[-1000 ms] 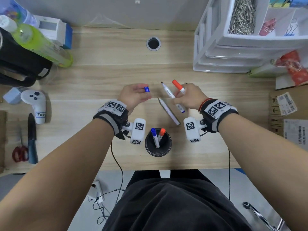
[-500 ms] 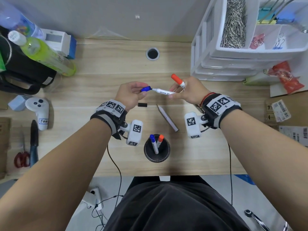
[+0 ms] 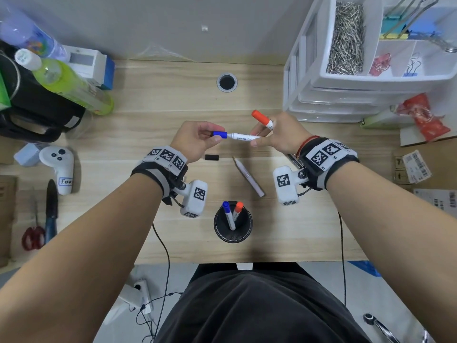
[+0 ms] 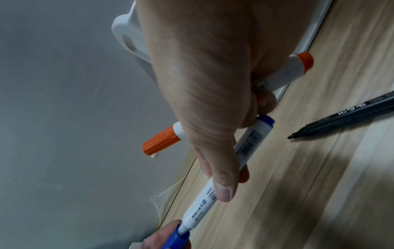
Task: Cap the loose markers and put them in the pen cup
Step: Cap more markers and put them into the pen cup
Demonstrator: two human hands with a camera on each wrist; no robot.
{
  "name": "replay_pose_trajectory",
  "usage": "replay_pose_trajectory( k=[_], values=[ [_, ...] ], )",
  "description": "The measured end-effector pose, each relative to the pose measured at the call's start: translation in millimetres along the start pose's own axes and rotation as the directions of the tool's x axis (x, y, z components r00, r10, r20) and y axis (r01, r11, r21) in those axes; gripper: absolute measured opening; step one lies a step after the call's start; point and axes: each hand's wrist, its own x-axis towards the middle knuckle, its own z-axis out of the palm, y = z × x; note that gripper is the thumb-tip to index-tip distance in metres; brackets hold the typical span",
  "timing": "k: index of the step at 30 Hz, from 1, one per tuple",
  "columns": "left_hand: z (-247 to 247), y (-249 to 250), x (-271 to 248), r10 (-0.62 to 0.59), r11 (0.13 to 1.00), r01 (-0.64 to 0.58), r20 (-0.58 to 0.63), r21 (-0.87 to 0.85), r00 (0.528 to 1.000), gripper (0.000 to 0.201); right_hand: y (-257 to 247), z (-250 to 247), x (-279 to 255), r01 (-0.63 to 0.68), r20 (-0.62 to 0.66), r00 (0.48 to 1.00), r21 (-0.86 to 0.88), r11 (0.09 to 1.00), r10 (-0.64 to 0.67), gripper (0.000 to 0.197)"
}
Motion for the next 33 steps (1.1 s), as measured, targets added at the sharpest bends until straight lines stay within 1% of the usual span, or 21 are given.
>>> replay_pose_trajectory(
  k=[4,6,9,12,15,17,20,22,24,26,27,28,29,30,31,32,33],
  values=[
    [4.4,2.2,0.9,0.02,0.999,-0.021,0.032,0.046,0.999,0.016,-3.7,1.5,2.4,0.017,0.007,1.0,-0.025,1.0,-0.017,0.018],
    [5.7,4.1,0.6,0.022,0.999,-0.023,0.033,0.026,0.999,0.015,-5.3,0.9,2.8,0.018,0.005,1.0,-0.029,0.999,-0.018,0.016],
    [8.7,10.6,0.1,0.043,0.999,-0.043,-0.007,-0.018,0.999,0.014,-8.5,-2.5,4.1,0.032,-0.015,0.999,-0.022,0.999,-0.032,0.011],
    [10.3,16.8,2.4,0.066,0.998,-0.065,-0.067,0.01,0.996,0.013,-12.7,-6.7,5.9,0.031,-0.048,0.998,-0.01,0.999,-0.032,0.011],
    [10.0,20.1,2.6,0.069,0.997,-0.065,-0.068,0.052,0.995,0.014,-14.4,-5.8,4.3,0.026,-0.018,1.0,0.027,0.999,-0.026,0.007],
    [10.1,21.7,1.2,0.071,0.995,-0.067,-0.061,0.072,0.996,0.013,-14.1,-3.1,1.3,0.032,-0.009,0.999,0.036,0.999,-0.032,0.006],
    [8.5,23.8,-2.1,0.07,0.995,-0.068,-0.026,0.074,0.997,0.013,-11.7,-2.8,-2.4,0.043,-0.006,0.999,0.062,0.997,-0.043,0.009],
    [5.0,25.9,-4.9,0.069,0.996,-0.07,0.015,0.06,0.997,0.012,-12.4,-3.8,-4.2,0.053,0.04,0.998,0.068,0.996,-0.056,0.012],
    [2.3,26.1,-7.6,0.063,0.998,-0.063,0.055,0.008,0.997,0.011,-15.8,-1.3,-5.9,0.073,0.115,0.991,0.022,0.997,-0.075,0.014],
    [2.0,24.4,-12.0,0.014,0.997,-0.01,0.053,-0.081,0.998,0.014,-21.1,3.3,-7.9,0.051,0.14,0.989,-0.009,0.999,-0.049,0.017],
    [2.4,21.8,-16.7,-0.037,0.994,0.041,0.041,-0.1,0.998,0.02,-22.9,6.2,-9.3,0.018,0.114,0.993,-0.004,1.0,-0.017,0.02],
    [2.4,17.9,-22.4,-0.099,0.991,0.102,0.036,-0.083,0.994,0.028,-23.4,8.3,-10.4,-0.022,0.064,0.998,0.016,1.0,0.021,0.022],
    [2.6,13.7,-29.4,-0.164,0.986,0.166,0.048,-0.025,0.985,0.034,-23.5,10.1,-12.3,-0.065,0.012,0.998,0.057,0.996,0.065,0.021],
    [2.7,8.0,-38.3,-0.231,0.972,0.226,0.088,0.059,0.969,0.038,-23.0,12.8,-14.8,-0.103,-0.032,0.994,0.113,0.988,0.107,0.018],
    [3.5,1.2,-47.9,-0.297,0.951,0.275,0.159,0.144,0.942,0.039,-22.2,15.7,-17.1,-0.13,-0.067,0.987,0.17,0.977,0.143,0.017],
    [5.1,-6.3,-57.0,-0.362,0.925,0.312,0.249,0.218,0.898,0.041,-20.9,18.7,-18.3,-0.146,-0.098,0.981,0.213,0.966,0.169,0.017],
    [7.9,-13.1,-65.1,-0.418,0.899,0.331,0.337,0.287,0.844,0.045,-20.3,21.8,-18.8,-0.155,-0.118,0.975,0.236,0.959,0.187,0.019]
  ],
)
